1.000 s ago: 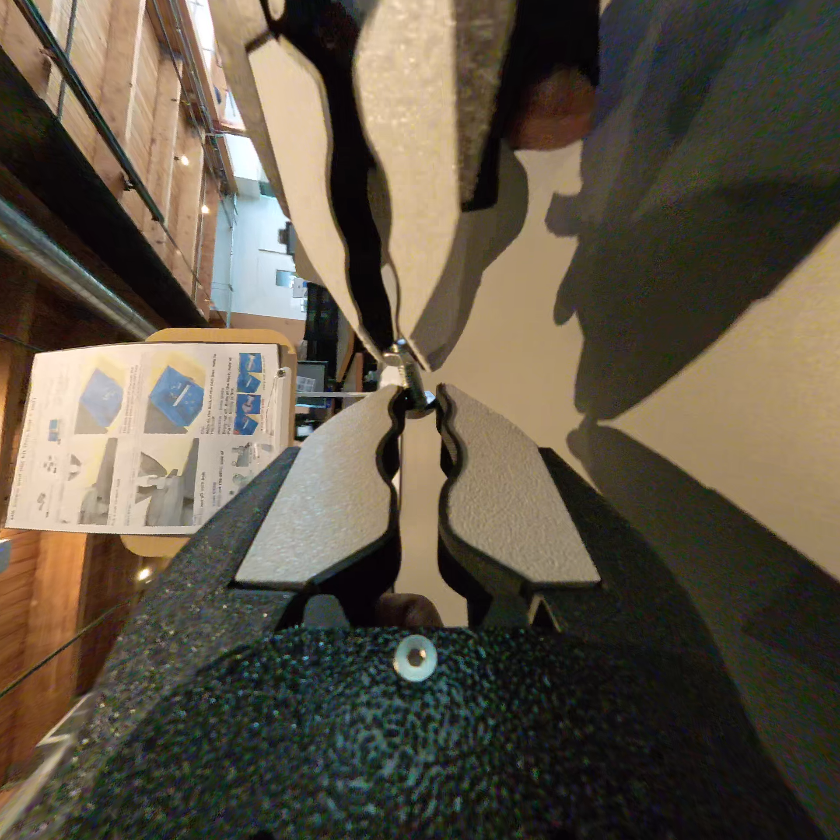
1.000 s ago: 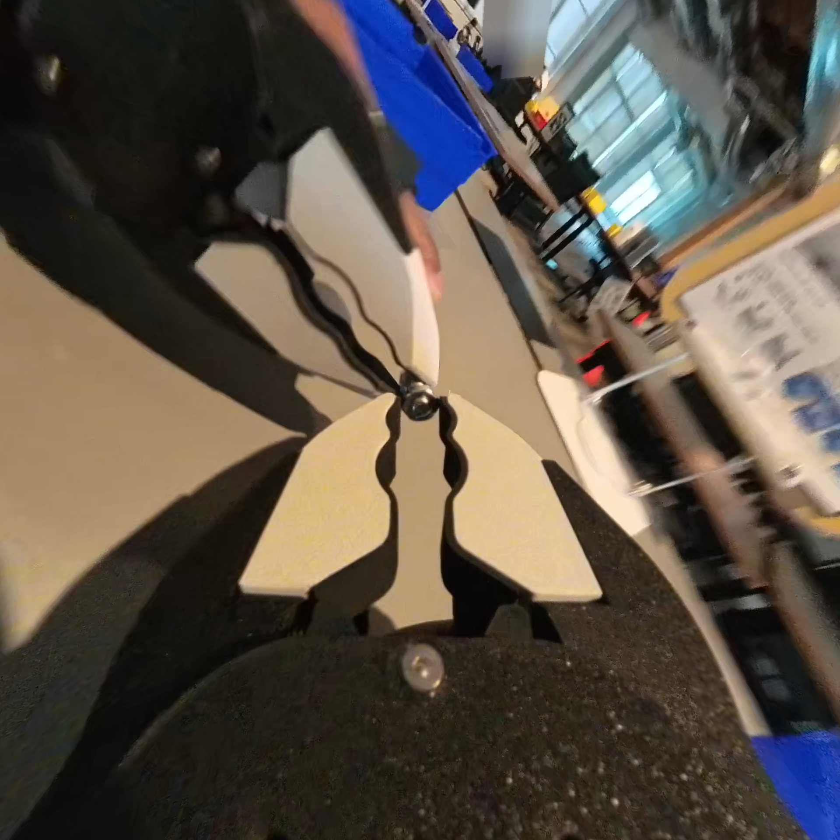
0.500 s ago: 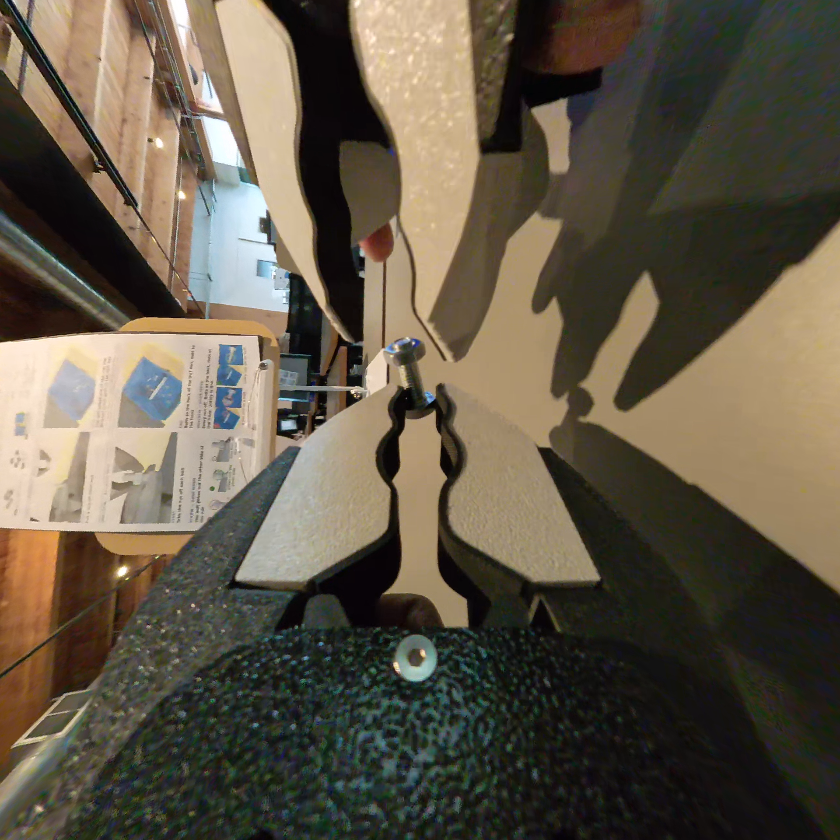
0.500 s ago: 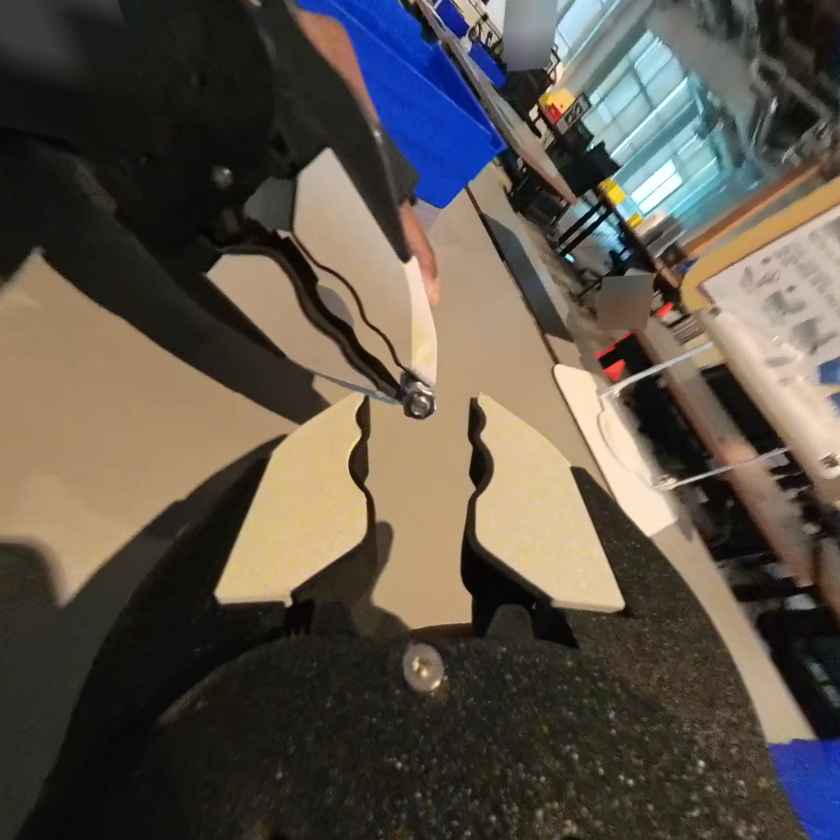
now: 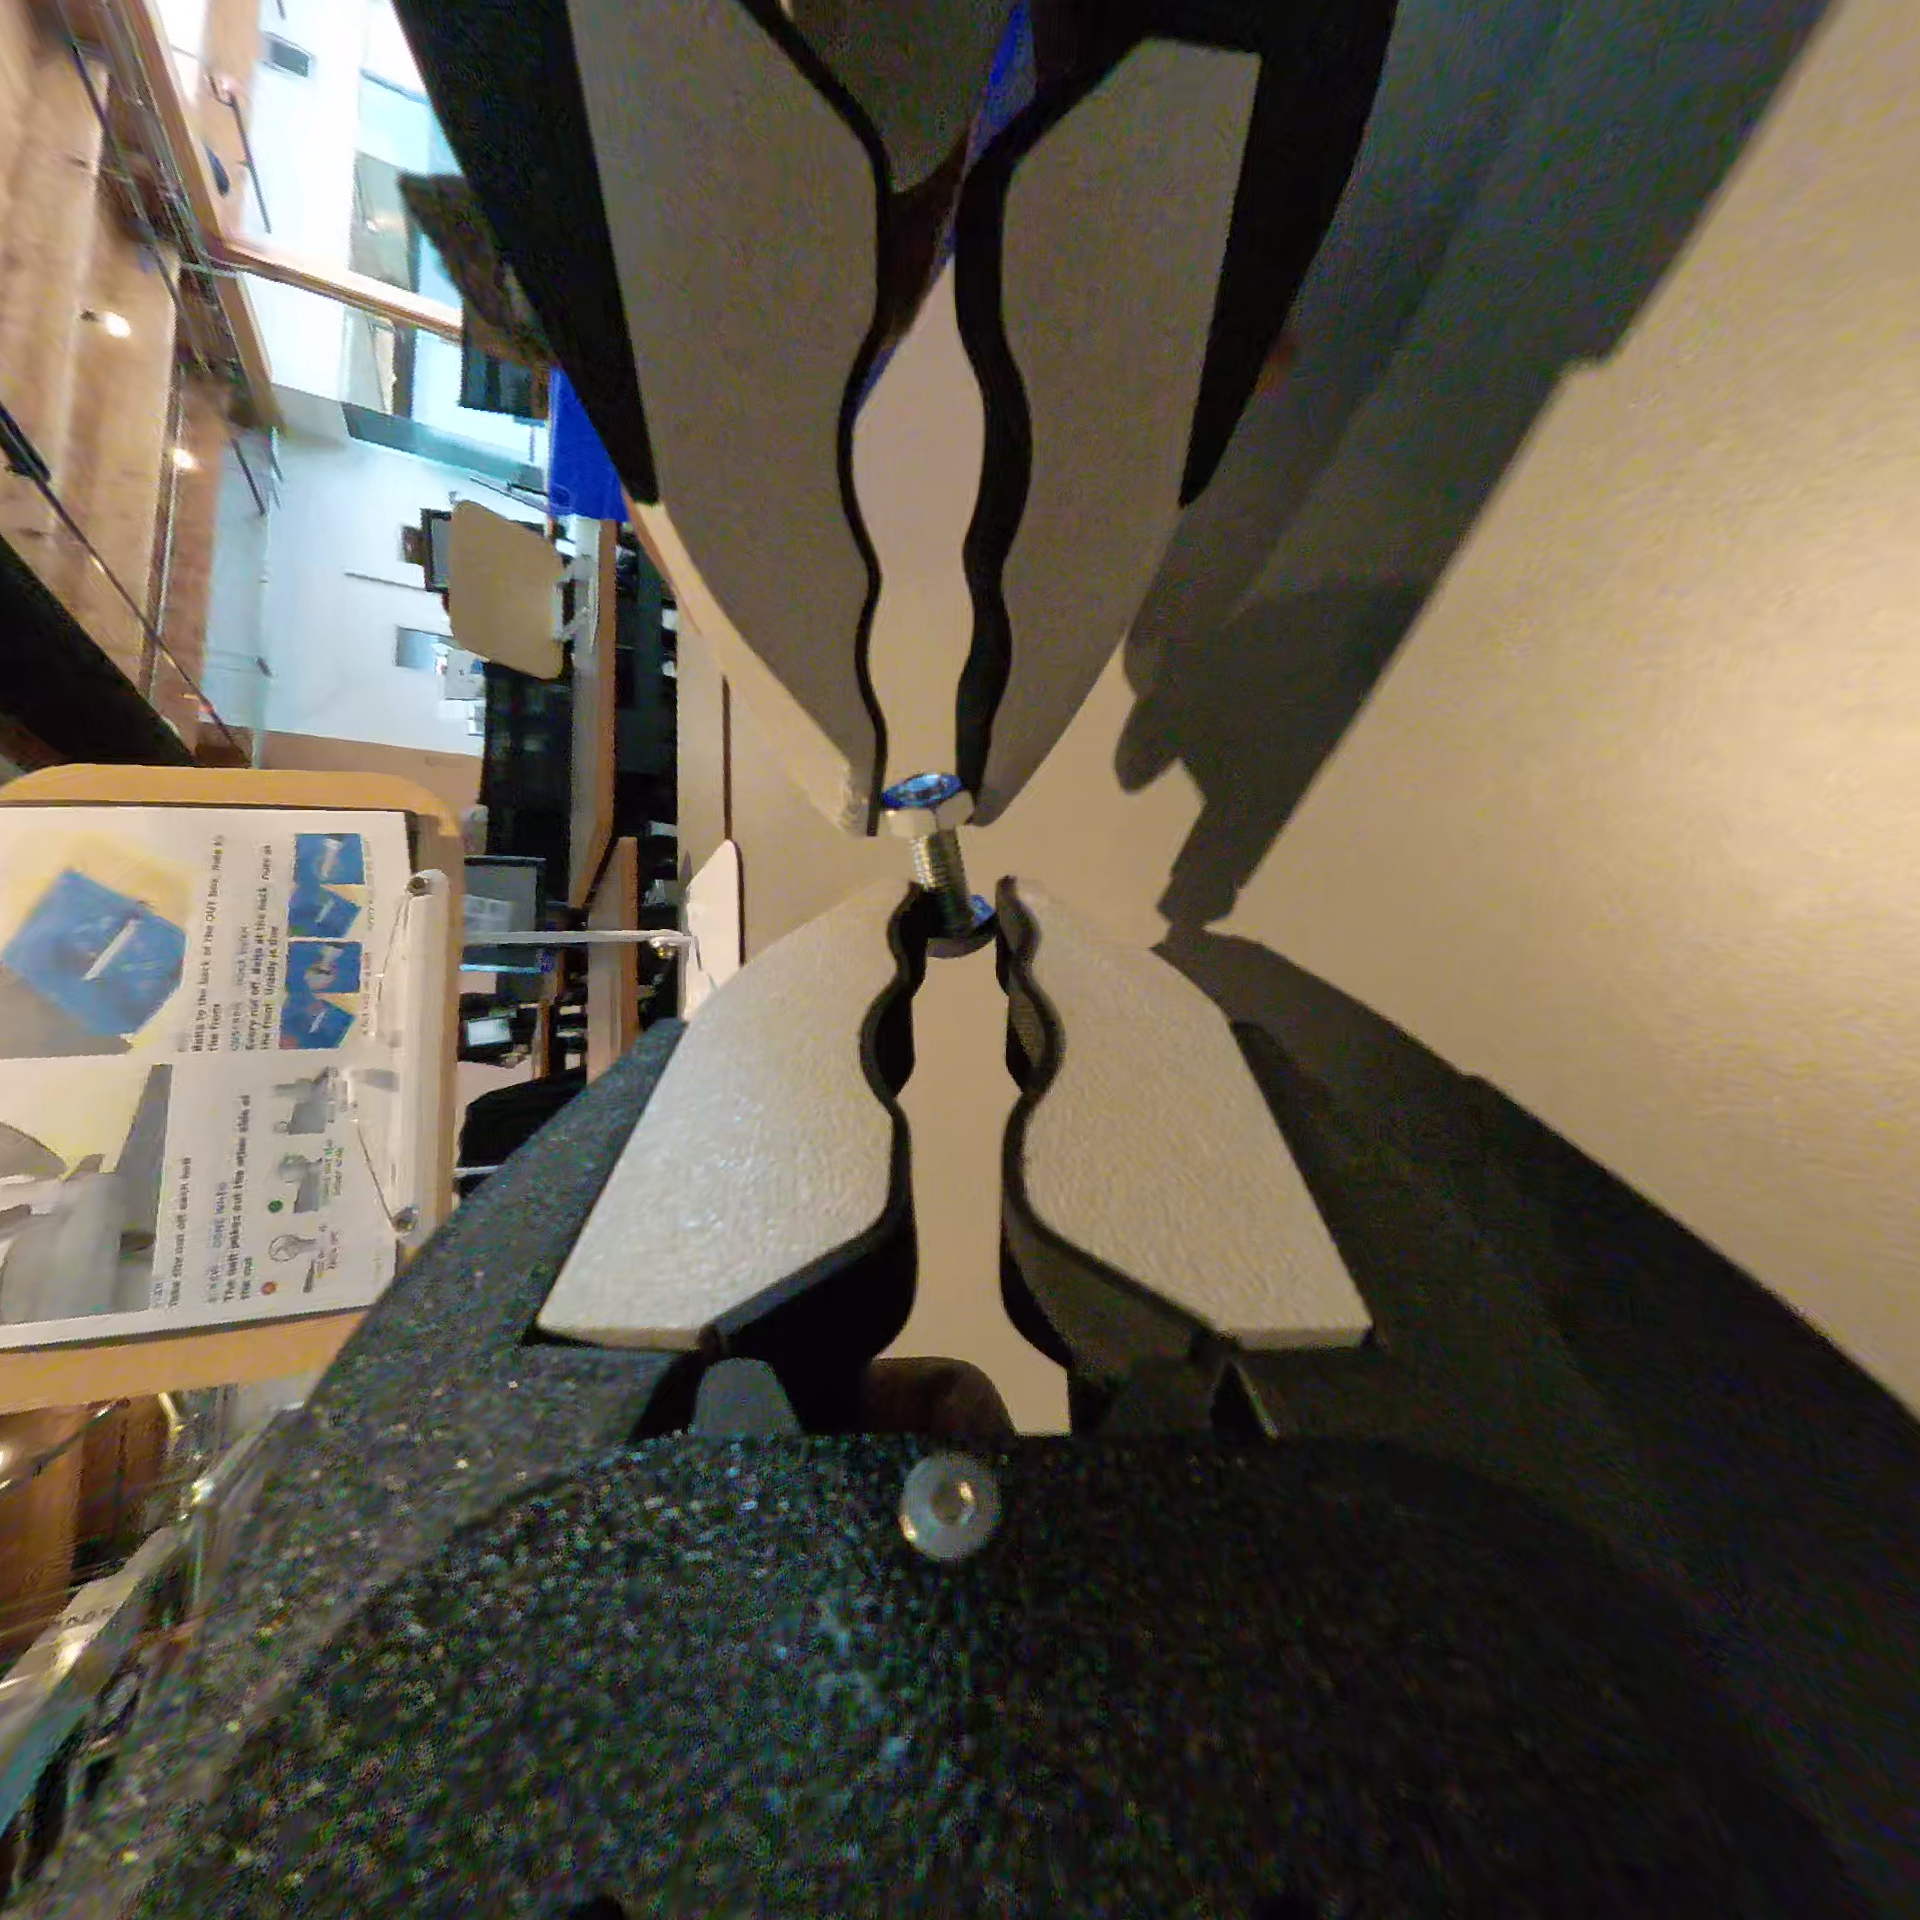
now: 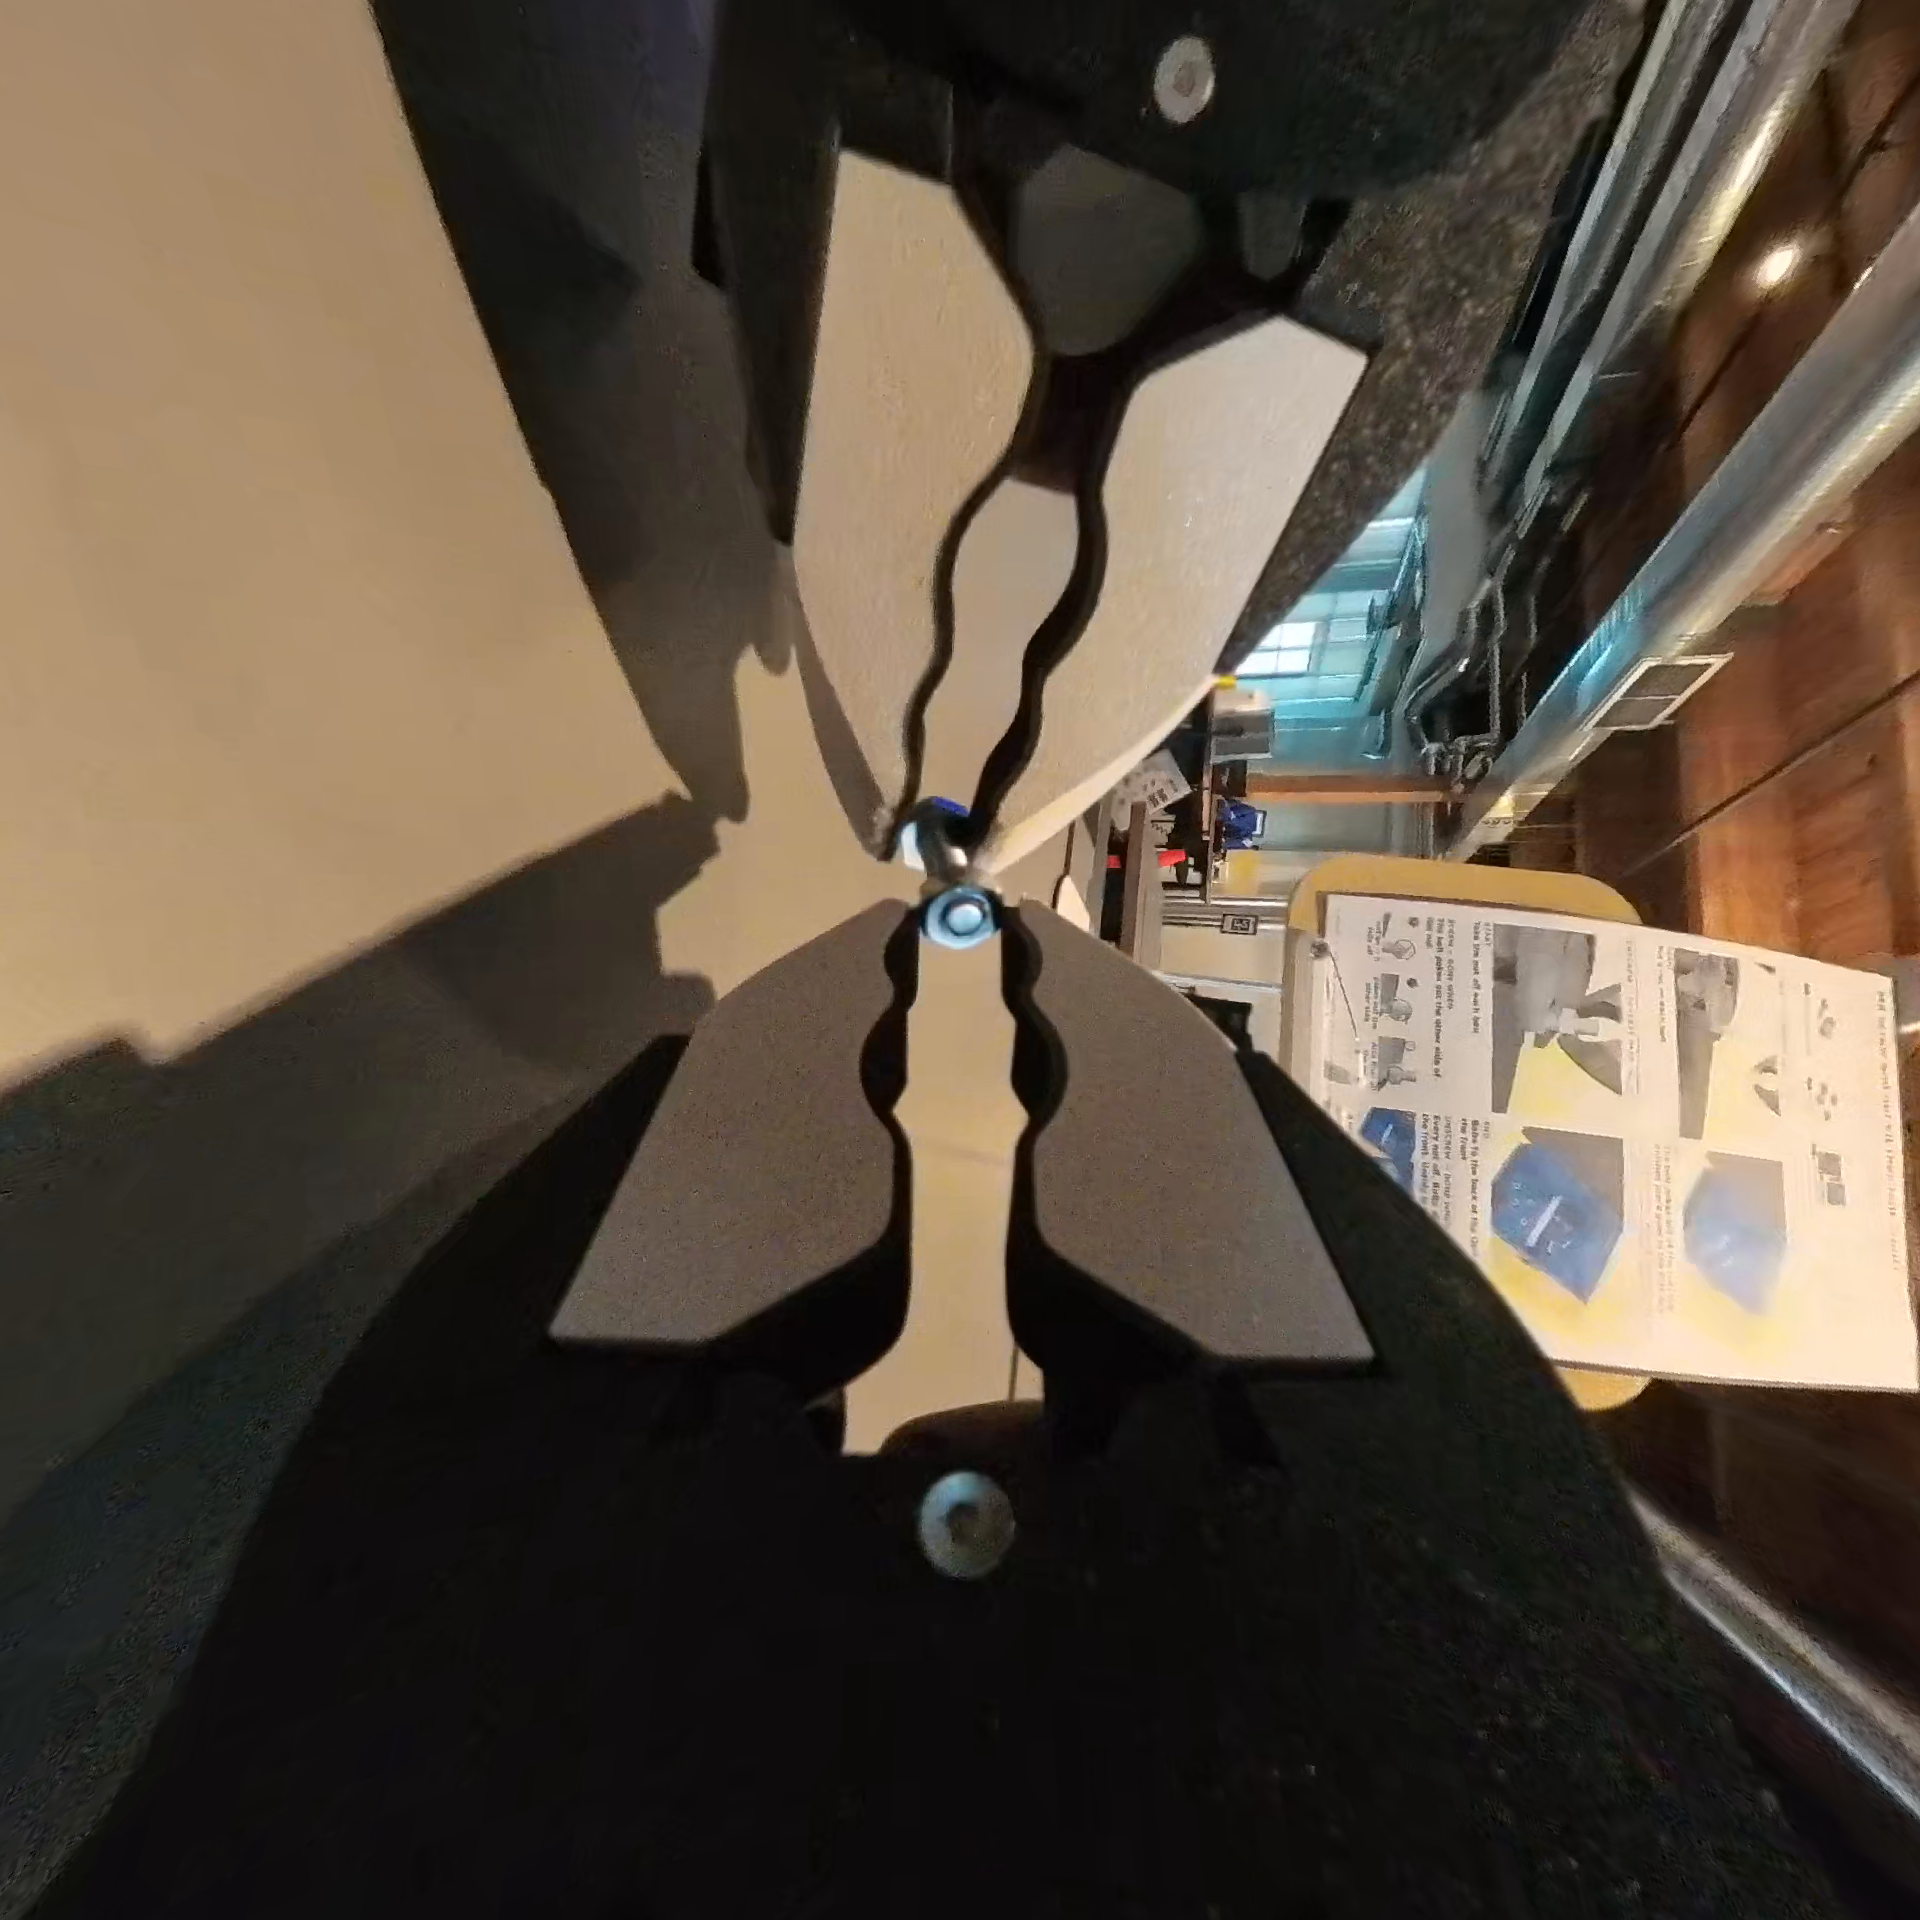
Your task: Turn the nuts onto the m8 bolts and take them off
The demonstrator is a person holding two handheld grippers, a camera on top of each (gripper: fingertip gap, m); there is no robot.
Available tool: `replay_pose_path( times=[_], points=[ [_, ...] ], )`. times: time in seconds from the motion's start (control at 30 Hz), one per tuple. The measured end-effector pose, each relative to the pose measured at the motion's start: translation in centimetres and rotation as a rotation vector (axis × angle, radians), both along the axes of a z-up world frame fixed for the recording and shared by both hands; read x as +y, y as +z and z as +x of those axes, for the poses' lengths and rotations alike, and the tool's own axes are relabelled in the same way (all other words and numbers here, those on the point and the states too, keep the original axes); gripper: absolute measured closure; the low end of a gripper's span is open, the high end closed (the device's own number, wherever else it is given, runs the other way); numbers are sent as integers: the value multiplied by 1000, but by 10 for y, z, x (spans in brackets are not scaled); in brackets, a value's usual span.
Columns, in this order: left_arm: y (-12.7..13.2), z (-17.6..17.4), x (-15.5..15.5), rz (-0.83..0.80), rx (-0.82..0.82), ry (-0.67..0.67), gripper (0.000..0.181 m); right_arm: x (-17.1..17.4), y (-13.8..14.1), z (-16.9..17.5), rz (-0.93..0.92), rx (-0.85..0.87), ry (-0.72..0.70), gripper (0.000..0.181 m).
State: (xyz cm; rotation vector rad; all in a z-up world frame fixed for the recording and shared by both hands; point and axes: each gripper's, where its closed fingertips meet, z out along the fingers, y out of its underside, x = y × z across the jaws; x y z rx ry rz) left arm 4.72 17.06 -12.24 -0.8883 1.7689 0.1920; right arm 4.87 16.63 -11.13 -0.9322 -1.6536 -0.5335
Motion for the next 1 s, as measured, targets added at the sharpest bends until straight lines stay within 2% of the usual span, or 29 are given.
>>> replay_pose_path(
  times=[0.07,0.13,0.2,0.33,0.47,0.57,0.63,0.7,0.83,0.9,1.0],
  points=[
    [1,0,3,23,-1,14,169,-1,3,-2,-28,42,-1,154],
    [5,-1,6,56,-15,29,169,-3,11,-5,-128,177,-4,143],
    [9,-1,9,84,-28,44,169,-5,19,-8,-263,326,-11,140],
    [14,-2,13,142,-29,64,169,1,26,-7,-441,507,-71,141],
    [21,-2,13,171,-53,67,169,8,25,-5,-555,601,-129,146],
    [24,-2,13,182,-65,67,169,7,23,-5,-563,589,-128,166],
    [24,-2,12,166,-67,61,169,5,23,-6,-480,528,-102,166],
    [20,-2,9,123,-63,45,169,3,20,-5,-350,410,-65,166],
    [3,1,0,-54,-37,8,169,-5,5,-2,-15,45,29,164],
    [4,2,2,-48,-48,23,169,-5,7,-2,-7,45,23,163],
    [11,0,7,1,-70,47,169,-6,21,-6,-155,255,7,151]
  ],
)
